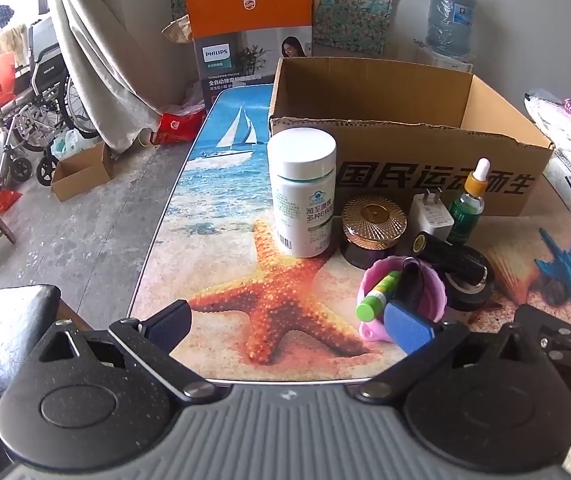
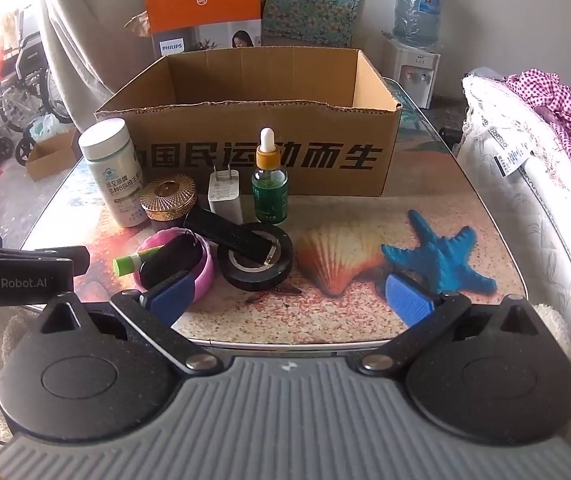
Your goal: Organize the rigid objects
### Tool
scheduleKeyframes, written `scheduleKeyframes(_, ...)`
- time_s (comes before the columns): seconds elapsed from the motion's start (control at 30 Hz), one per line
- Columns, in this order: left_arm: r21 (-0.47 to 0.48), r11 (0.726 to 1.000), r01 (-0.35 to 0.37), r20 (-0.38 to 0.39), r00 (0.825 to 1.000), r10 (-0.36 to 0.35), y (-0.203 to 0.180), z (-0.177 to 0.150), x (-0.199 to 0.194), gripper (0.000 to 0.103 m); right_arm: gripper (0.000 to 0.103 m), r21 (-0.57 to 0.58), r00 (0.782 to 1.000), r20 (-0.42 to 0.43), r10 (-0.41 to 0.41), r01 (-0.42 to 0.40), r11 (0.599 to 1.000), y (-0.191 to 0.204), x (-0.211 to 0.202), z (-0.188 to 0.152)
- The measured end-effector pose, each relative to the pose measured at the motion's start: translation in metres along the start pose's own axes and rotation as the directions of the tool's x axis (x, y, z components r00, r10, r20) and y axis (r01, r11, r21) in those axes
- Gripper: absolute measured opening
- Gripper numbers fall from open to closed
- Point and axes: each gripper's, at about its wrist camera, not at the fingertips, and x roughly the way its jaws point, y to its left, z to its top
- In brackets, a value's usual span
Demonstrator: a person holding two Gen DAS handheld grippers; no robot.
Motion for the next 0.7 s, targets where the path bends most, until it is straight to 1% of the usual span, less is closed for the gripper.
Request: scheduleKeyframes(0.7, -0.007, 1.000, -0.004, -0.007, 1.000, 0.004, 0.0001, 0.0020, 0.0035, 0.103, 0.102, 0.011, 1.000, -0.007, 0.007, -0.007, 1.000, -0.0029, 0.0024, 0.0017)
